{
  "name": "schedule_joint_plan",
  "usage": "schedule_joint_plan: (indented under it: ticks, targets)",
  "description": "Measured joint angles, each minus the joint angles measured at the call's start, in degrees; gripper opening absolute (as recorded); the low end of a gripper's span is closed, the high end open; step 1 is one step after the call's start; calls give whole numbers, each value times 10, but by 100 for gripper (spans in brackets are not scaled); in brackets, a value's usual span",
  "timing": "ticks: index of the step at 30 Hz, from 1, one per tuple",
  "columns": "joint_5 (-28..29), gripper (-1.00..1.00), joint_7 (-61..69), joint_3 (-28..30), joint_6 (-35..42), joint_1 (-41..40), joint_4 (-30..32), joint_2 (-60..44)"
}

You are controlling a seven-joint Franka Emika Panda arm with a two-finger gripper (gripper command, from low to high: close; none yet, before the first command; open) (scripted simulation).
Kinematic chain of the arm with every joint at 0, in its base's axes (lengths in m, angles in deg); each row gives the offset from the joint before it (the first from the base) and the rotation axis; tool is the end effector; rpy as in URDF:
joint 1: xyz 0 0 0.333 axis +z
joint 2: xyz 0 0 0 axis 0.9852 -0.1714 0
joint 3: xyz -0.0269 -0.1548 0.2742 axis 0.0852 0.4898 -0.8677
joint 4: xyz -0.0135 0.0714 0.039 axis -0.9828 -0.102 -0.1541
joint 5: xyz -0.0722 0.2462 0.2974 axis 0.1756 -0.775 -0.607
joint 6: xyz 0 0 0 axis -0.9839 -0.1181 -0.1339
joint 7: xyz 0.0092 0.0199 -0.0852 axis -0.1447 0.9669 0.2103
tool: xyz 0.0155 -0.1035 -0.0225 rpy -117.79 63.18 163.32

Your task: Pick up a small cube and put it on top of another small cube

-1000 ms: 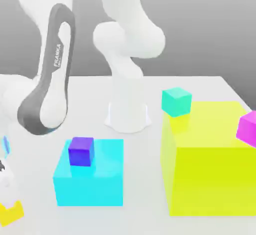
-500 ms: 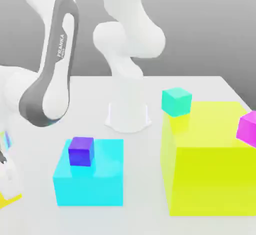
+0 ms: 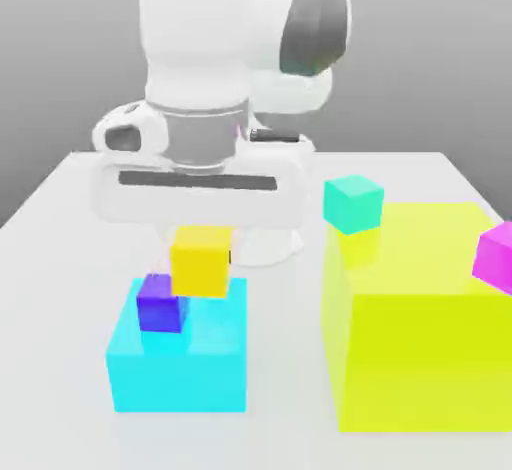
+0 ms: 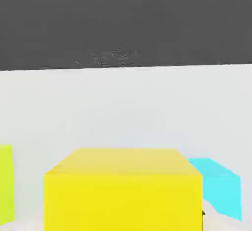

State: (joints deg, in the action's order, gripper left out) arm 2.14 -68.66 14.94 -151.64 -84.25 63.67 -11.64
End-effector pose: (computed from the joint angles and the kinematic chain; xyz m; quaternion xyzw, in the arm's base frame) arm 0.4263 -0.0080 0.3916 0.9470 -0.3211 0.0034 0.0127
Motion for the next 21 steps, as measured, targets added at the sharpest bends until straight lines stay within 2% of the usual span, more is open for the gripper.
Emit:
schedule_joint_plan:
  ticks: [12,14,17,18,21]
  targets:
    - [-58,-100,212,-40,171,172,80,252]
    - [-65,-100,231,-43,162,190,105,268]
    - [-73,-100,238,-51,100,196,156,257]
    - [-75,100,239,-52,87,196,166,254]
    - [-75,100,239,-52,87,196,166,254]
